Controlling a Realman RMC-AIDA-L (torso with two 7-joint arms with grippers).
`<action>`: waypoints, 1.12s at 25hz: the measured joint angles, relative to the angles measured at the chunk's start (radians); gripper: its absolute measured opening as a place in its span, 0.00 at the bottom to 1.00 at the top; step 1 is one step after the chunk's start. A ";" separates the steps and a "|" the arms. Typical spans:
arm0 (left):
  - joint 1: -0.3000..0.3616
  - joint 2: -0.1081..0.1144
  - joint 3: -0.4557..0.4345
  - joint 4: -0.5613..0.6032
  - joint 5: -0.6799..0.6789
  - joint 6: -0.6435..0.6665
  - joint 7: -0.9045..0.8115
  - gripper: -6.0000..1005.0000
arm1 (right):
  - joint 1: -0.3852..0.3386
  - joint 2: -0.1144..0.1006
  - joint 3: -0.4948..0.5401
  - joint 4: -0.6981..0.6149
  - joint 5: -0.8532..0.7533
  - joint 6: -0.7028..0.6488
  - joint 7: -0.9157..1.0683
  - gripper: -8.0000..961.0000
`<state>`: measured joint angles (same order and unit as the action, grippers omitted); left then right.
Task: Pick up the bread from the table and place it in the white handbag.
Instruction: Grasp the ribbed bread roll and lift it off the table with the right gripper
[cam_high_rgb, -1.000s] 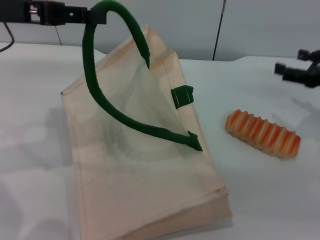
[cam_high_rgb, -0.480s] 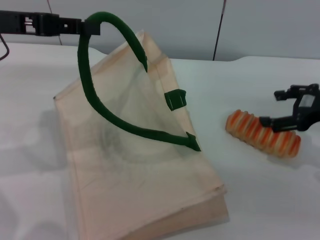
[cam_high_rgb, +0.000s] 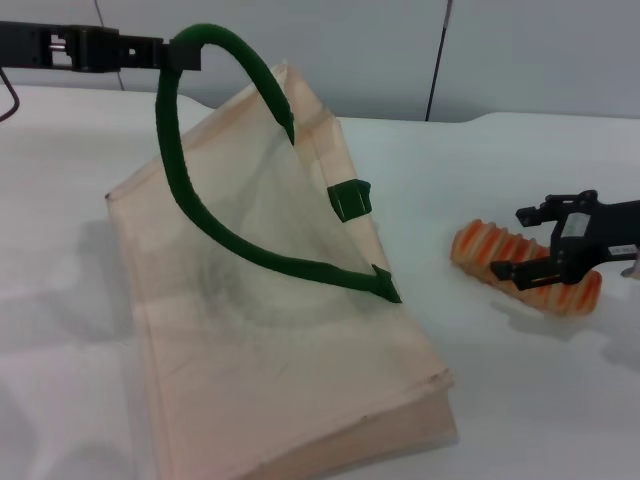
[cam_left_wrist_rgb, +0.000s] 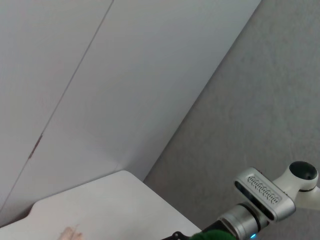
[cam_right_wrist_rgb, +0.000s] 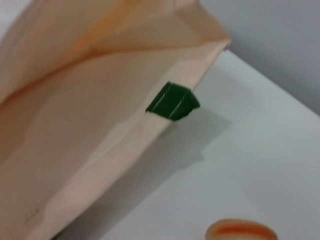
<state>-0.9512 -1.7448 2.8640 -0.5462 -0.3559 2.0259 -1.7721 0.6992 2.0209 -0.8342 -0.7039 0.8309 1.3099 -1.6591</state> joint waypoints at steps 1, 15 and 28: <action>0.000 0.000 0.000 0.000 0.000 -0.001 0.000 0.17 | 0.000 0.000 0.000 0.000 0.000 0.000 0.000 0.93; -0.001 -0.002 0.000 0.001 -0.002 -0.003 -0.004 0.18 | 0.017 -0.001 -0.047 0.069 -0.024 -0.128 0.037 0.93; -0.005 -0.002 0.000 0.005 -0.002 -0.003 -0.004 0.18 | 0.050 0.001 -0.051 0.130 -0.093 -0.192 0.065 0.93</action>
<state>-0.9563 -1.7471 2.8639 -0.5408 -0.3575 2.0233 -1.7765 0.7495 2.0222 -0.8852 -0.5744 0.7383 1.1183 -1.5939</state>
